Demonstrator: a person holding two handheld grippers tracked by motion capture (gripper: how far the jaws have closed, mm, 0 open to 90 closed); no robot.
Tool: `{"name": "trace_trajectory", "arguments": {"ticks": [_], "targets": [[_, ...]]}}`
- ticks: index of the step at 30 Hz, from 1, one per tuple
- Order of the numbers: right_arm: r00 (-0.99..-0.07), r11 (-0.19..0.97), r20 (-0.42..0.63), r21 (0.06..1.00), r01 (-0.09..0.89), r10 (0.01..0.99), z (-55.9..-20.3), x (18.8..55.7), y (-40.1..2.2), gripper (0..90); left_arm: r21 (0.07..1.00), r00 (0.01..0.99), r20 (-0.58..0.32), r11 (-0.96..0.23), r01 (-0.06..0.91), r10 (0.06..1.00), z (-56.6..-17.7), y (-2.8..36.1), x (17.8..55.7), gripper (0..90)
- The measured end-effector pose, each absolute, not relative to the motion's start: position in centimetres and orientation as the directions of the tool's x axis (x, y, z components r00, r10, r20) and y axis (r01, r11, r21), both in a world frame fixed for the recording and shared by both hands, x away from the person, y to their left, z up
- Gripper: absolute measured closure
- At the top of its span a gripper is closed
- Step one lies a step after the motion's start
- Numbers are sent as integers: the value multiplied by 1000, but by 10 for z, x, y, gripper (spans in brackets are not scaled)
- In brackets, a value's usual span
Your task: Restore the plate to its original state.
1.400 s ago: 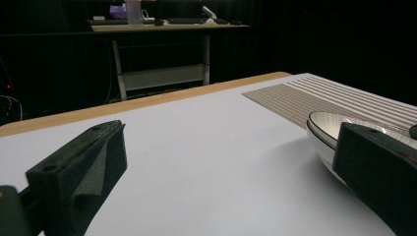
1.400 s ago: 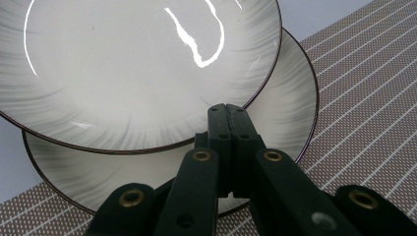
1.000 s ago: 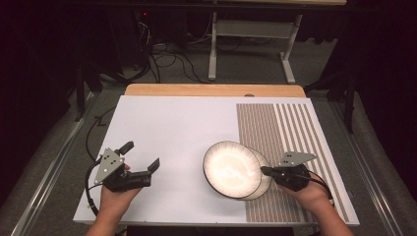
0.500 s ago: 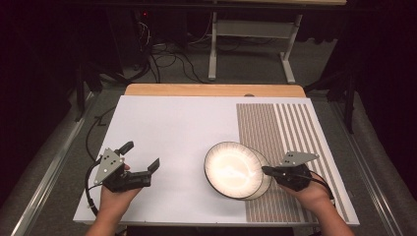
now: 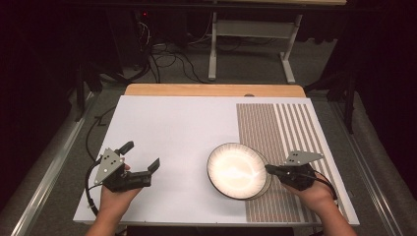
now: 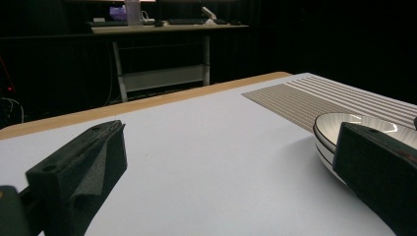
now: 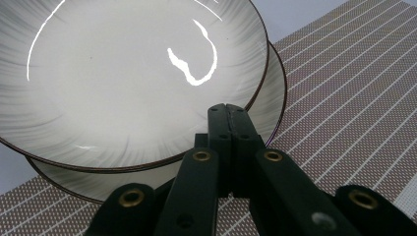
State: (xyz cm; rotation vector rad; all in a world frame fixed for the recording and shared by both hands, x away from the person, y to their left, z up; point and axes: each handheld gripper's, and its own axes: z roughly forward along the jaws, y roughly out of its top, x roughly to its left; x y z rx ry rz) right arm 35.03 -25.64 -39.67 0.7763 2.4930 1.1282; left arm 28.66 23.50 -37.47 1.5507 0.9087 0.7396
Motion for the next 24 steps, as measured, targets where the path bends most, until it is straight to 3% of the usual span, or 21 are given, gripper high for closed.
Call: {"name": "trace_trajectory", "arguments": {"ticks": [24], "targets": [[-802, 539, -50, 765, 352, 595, -395, 351, -262, 900, 986, 502, -24, -61, 152, 865, -374, 236, 286, 5]]}}
